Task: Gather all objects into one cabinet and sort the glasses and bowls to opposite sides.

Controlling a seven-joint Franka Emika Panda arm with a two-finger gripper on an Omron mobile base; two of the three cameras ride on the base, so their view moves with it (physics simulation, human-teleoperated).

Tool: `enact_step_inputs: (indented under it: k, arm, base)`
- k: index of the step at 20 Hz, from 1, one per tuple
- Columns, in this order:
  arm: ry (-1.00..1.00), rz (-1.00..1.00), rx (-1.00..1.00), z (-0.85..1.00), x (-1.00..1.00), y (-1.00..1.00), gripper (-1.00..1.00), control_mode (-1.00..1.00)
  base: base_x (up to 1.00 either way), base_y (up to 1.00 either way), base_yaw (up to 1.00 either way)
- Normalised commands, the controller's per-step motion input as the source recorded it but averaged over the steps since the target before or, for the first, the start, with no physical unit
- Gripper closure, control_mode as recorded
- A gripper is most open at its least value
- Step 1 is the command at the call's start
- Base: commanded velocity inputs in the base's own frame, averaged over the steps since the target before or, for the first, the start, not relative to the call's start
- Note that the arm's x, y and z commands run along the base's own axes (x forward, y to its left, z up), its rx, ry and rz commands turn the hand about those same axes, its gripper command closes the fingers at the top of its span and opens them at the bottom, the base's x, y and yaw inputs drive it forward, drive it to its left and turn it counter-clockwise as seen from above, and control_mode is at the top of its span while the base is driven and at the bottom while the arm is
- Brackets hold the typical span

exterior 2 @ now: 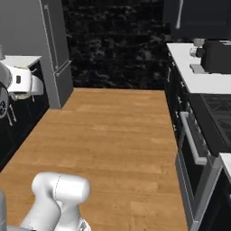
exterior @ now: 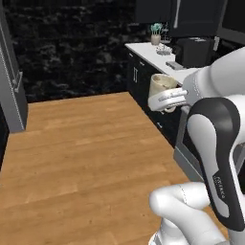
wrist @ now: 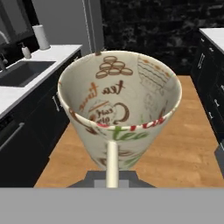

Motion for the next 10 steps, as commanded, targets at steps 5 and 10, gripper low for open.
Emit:
enact_step_inputs:
  k: [5,10]
  arm:
    - [0.00,0.00,0.00,0.00,0.00,0.00,1.00,1.00]
    - [0.00,0.00,0.00,0.00,0.00,0.00,1.00,1.00]
  base:
    - [1.00,0.46,-0.22]
    - [1.00,0.26,-0.17]
